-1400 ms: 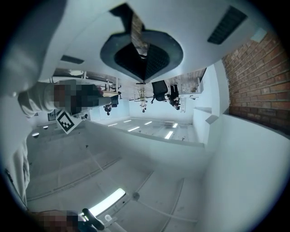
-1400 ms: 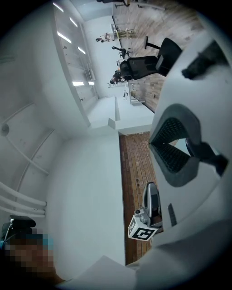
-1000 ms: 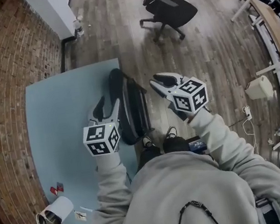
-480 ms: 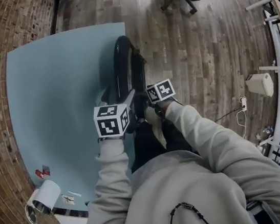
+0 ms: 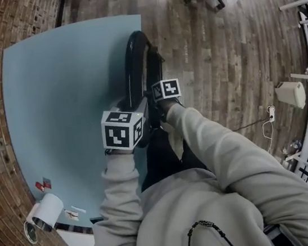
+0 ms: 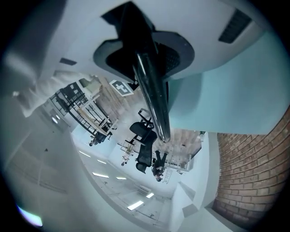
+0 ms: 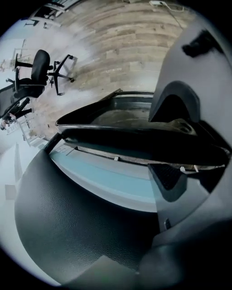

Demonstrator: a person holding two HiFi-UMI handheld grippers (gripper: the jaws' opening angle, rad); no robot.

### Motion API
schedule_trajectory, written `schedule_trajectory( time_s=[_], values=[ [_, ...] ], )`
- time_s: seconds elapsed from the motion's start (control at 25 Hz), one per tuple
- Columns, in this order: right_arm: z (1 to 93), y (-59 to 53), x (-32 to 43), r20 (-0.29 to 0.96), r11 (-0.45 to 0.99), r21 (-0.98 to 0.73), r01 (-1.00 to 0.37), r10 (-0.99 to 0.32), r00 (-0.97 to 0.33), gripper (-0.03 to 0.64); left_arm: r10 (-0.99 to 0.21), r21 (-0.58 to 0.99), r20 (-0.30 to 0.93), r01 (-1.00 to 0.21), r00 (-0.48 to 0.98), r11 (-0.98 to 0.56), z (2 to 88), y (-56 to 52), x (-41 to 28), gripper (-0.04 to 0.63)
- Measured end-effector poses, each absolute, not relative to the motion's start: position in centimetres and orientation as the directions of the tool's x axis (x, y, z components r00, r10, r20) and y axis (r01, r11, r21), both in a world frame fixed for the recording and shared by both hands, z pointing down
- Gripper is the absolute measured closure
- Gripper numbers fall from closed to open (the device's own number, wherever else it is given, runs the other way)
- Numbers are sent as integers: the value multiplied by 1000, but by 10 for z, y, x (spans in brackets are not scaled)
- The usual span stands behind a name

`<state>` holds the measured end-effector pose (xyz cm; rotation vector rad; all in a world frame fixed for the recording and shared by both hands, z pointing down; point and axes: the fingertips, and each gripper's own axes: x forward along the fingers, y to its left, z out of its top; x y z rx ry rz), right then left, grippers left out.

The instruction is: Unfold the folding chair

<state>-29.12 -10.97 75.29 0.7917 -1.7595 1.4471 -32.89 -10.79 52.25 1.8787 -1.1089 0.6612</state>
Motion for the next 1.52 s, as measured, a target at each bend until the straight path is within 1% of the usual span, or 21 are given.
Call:
schedule_trajectory(
  time_s=[0.08, 0.16, 0.24, 0.36, 0.52, 0.64, 0.76, 0.88, 1.04, 1.32, 1.44, 1.52],
  values=[
    [762, -100, -297, 816, 123, -575, -809, 24, -577, 336, -471, 435, 744, -879, 473, -194, 521, -109, -332, 469],
    [769, -96, -295, 808, 105, -590, -801, 52, -588, 408, -501, 452, 734, -880, 458, -143, 521, -109, -332, 486],
    [770, -96, -293, 812, 130, -583, -802, 59, -581, 413, -511, 443, 736, -887, 443, -131, 522, -109, -332, 500],
    [767, -93, -286, 816, 154, -578, -802, 90, -571, 426, -515, 463, 729, -879, 451, -115, 522, -108, -334, 499],
    [761, -98, -245, 822, 207, -569, -796, 96, -562, 456, -520, 477, 725, -874, 451, -94, 523, -110, -326, 506],
    [761, -98, -192, 813, 183, -580, -794, 80, -577, 485, -516, 491, 719, -866, 465, -97, 525, -108, -308, 506],
    [770, -101, -134, 780, 132, -626, -769, 94, -619, 485, -512, 491, 721, -866, 467, -99, 530, -110, -287, 509],
    [781, -102, -81, 731, 117, -682, -722, 107, -673, 482, -507, 492, 720, -864, 474, -108, 535, -109, -261, 509],
    [798, -105, -17, 659, 117, -751, -649, 73, -749, 474, -500, 496, 715, -858, 489, -131, 540, -112, -222, 508],
    [838, -111, 74, 482, 121, -873, -473, 67, -873, 472, -527, 522, 693, -846, 492, -103, 560, -113, -174, 509],
    [867, -108, 121, 431, 127, -897, -424, 39, -901, 466, -515, 541, 686, -834, 514, -111, 577, -113, -160, 508],
    [888, -110, 141, 389, 102, -917, -385, 25, -921, 466, -513, 550, 686, -829, 516, -99, 591, -117, -164, 514]
  ],
)
